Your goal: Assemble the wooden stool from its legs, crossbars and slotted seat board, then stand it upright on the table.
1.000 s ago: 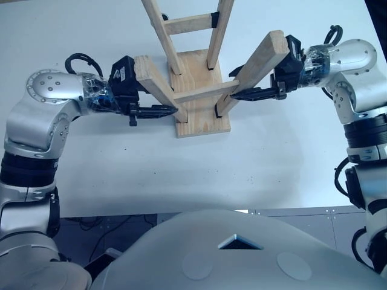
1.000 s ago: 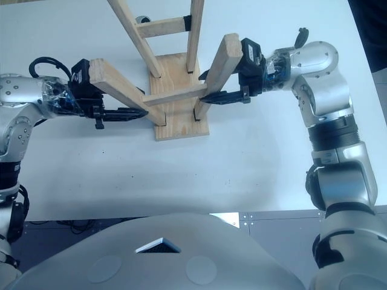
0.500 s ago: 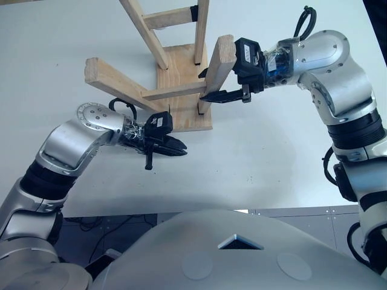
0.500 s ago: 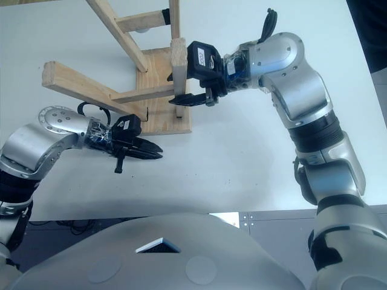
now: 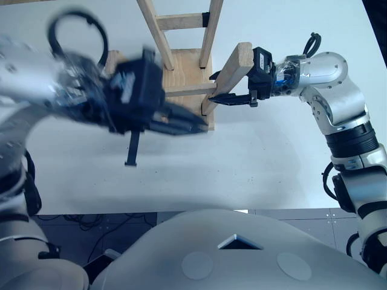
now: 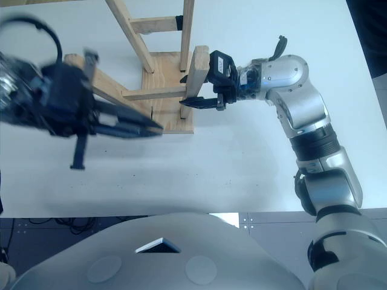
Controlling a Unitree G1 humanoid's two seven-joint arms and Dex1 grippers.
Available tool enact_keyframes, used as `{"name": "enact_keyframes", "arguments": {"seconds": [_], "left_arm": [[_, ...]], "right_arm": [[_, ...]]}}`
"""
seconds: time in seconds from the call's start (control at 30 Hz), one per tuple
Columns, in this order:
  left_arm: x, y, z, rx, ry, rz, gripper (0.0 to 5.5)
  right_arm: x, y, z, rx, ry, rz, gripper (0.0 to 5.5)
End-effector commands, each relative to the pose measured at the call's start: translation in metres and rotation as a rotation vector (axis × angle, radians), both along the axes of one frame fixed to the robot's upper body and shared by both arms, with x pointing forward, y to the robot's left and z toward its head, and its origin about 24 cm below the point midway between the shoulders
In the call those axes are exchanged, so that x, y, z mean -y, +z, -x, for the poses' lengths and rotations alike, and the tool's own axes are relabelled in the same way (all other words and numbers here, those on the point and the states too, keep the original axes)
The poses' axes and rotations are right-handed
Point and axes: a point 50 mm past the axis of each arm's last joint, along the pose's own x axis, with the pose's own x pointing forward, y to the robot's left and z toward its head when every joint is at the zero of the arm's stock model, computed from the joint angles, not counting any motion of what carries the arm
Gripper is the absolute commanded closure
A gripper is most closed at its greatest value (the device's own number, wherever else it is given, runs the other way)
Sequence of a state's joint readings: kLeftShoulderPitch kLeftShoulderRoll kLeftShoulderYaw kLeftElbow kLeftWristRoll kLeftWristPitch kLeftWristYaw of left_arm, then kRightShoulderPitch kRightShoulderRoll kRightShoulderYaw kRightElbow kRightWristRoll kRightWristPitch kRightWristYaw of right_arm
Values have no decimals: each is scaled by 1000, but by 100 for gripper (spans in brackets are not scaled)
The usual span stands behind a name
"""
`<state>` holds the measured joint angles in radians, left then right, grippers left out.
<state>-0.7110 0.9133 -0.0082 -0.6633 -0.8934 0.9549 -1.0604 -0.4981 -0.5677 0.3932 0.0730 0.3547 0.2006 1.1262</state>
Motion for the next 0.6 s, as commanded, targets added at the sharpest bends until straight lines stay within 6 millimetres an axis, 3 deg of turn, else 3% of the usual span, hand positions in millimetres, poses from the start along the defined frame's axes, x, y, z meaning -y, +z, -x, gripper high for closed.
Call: {"name": "enact_keyframes", "arguments": {"seconds": [0.03,0.13,0.27,0.6], "left_arm": [[12,26,-35,105,157,-113,526],[10,-9,-61,101,233,-310,526],[9,-43,-76,34,219,-461,526],[16,-56,-77,-45,180,-484,386]], "right_arm": [[31,-63,16,-195,-148,286,347],[29,-63,16,-189,-153,277,347],[28,-62,17,-186,-157,275,347],[24,-63,18,-180,-152,274,347]]}}
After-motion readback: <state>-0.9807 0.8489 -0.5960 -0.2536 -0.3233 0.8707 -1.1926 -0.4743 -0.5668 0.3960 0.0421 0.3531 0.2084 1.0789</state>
